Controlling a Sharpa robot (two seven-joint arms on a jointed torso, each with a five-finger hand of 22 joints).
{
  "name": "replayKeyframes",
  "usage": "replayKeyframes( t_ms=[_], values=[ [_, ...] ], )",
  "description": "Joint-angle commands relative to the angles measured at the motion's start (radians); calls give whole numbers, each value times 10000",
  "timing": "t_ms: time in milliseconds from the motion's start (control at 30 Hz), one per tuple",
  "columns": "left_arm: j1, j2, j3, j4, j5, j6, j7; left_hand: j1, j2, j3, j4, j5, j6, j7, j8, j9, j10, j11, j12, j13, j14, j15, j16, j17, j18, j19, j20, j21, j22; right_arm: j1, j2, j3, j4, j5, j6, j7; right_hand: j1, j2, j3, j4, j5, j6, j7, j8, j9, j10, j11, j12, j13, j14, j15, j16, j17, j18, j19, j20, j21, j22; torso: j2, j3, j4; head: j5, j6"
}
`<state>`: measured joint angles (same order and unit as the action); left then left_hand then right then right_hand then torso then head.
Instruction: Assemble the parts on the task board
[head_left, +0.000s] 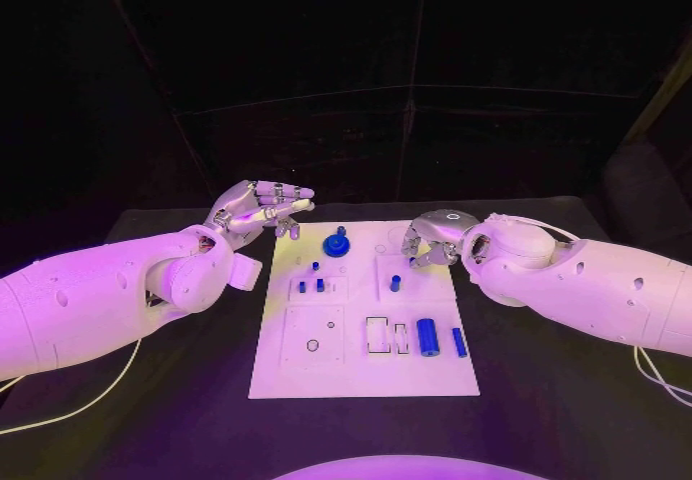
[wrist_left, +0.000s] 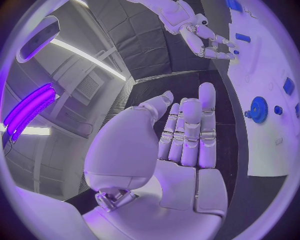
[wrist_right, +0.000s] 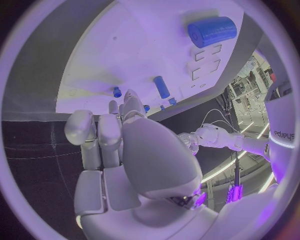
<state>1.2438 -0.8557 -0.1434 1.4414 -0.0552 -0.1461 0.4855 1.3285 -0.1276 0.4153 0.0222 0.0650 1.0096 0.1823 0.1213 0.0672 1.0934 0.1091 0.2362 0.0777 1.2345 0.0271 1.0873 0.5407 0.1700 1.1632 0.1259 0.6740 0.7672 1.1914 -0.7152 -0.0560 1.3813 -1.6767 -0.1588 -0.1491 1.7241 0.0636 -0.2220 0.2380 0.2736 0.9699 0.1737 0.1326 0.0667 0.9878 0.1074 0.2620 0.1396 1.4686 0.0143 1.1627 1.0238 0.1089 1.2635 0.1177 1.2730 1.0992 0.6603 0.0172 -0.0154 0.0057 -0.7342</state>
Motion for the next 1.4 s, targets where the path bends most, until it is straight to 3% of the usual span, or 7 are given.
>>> replayKeyframes(
  t_ms=[33,200,567,800,1000,1200,1400],
  values=[
    [11,-32,7,58,260,203,206,-194,-27,-187,76,-14,-16,-7,-3,6,-46,5,62,20,-80,-5,-48,-44,132,-75,20,-82,-41,-4,54,4,-88,-111,179,116,88,40,58,-4,-26,30,43,-69,6,75,24,-36,-22,114,61,53,-20,-55,11,80,19,5,-8,7,-33,14,-4],
    [13,-59,6,127,453,124,233,-316,-15,-446,192,-15,-49,-1,8,4,-104,14,142,40,-119,2,-62,-134,134,-49,32,-164,-116,-20,126,4,-174,-111,217,155,136,82,120,-15,-35,70,41,-81,9,119,20,-57,-89,106,60,61,-31,-54,7,81,30,16,3,10,-6,0,-5],
    [13,-65,5,169,543,131,230,-387,48,-689,310,-12,-109,36,14,0,-200,45,223,61,-203,25,-123,-304,133,-33,48,-262,-203,-47,243,4,-335,-111,492,202,357,199,429,-75,-243,254,7,-125,14,343,-17,-158,-366,139,30,258,121,-94,128,59,205,260,-12,11,-29,-4,-59],
    [13,-64,4,174,597,102,219,-485,283,-1424,642,-6,-404,177,64,4,-776,245,459,72,-1884,302,-1540,-1344,94,-1175,322,-1553,-1024,-99,286,4,-422,-147,587,191,605,272,805,-190,-466,450,-32,-145,18,589,-57,-253,-584,133,-10,331,128,-108,156,23,294,369,-15,10,-14,-1,-65],
    [13,-71,4,186,607,96,207,-289,479,-1909,757,1,-550,277,206,4,-1141,380,728,23,-2705,534,-2663,-2092,90,-1816,582,-2672,-1921,-126,323,4,-451,-217,612,175,716,246,1047,-267,-608,517,-41,-187,11,700,-75,-330,-701,122,-15,360,124,-108,135,5,317,395,-15,8,-15,1,-72],
    [13,-70,4,191,610,133,196,-101,658,-2305,857,6,-666,323,373,5,-1360,449,1000,-49,-2774,659,-3647,-2731,138,-1904,742,-3423,-2712,-145,358,4,-484,-291,627,111,799,225,1345,-349,-687,625,-60,-210,14,850,-98,-386,-755,126,-36,423,160,-124,165,-10,391,495,-14,8,-20,-1,-72],
    [13,-65,4,187,611,148,184,-62,692,-2382,876,8,-680,322,413,5,-1385,448,1063,-59,-2691,658,-3770,-2818,138,-1830,743,-3508,-2846,-157,366,4,-452,-360,370,87,829,208,1746,-459,-789,880,-126,-159,39,1158,-168,-367,-742,136,-96,479,166,-181,335,-50,597,798,-11,9,-25,8,-84]
  ],
)
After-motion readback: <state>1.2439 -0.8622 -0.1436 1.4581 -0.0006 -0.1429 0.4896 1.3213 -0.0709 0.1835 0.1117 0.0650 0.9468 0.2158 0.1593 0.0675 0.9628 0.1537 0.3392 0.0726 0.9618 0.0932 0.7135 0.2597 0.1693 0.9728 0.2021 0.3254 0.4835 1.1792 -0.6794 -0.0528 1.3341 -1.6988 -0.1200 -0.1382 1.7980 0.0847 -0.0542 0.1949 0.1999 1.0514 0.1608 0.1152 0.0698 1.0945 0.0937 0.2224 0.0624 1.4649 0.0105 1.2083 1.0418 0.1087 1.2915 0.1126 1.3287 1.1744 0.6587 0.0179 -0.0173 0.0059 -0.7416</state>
